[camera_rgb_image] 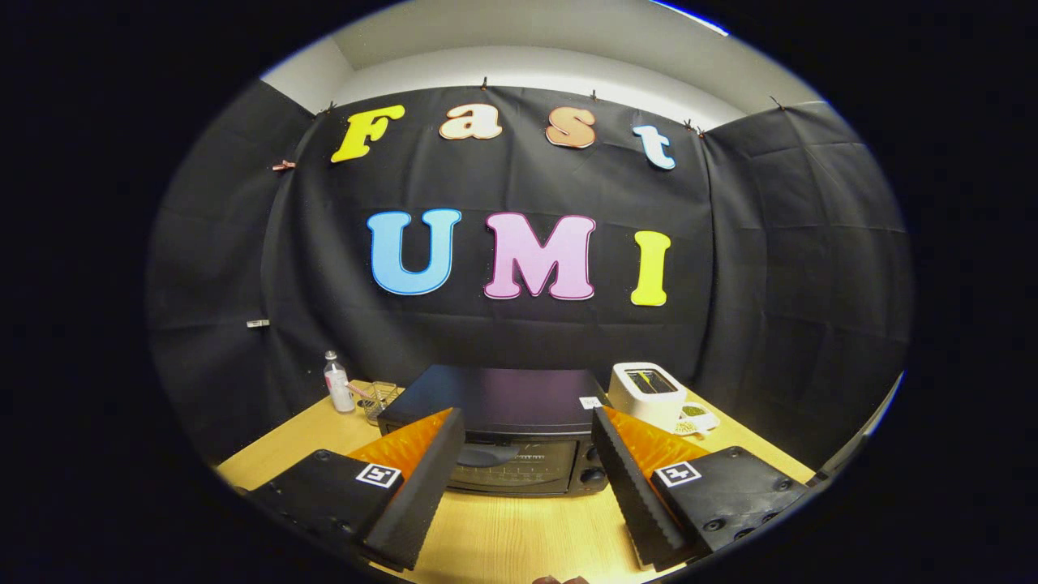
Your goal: Open the toaster oven, put the food inside, and close the toaster oven door.
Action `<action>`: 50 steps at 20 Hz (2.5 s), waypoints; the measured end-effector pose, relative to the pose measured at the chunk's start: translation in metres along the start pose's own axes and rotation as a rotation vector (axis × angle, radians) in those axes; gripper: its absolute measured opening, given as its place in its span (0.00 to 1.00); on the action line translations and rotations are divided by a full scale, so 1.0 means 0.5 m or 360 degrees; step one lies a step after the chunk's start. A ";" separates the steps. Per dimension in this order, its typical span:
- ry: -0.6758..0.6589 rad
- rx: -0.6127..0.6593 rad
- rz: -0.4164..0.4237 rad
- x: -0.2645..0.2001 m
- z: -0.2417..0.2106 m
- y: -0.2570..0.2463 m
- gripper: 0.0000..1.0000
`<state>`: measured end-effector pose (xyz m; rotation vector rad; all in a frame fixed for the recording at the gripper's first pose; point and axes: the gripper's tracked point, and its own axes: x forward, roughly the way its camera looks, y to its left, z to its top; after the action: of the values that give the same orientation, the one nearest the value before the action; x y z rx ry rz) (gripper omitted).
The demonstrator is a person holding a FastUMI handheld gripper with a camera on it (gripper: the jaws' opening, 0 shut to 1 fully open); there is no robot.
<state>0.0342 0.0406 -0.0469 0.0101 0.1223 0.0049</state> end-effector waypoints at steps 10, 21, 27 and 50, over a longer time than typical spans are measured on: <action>0.0213 0.0011 -0.0051 0.142 -0.100 0.053 0.97; 0.0420 -0.0048 0.0002 0.237 -0.214 0.128 0.98; 0.0406 0.0007 0.0021 0.243 -0.219 0.134 0.97; 0.0601 -0.0085 0.0138 0.037 -0.341 0.129 0.96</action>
<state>0.0314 0.1069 -0.2179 -0.0393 0.4990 0.0972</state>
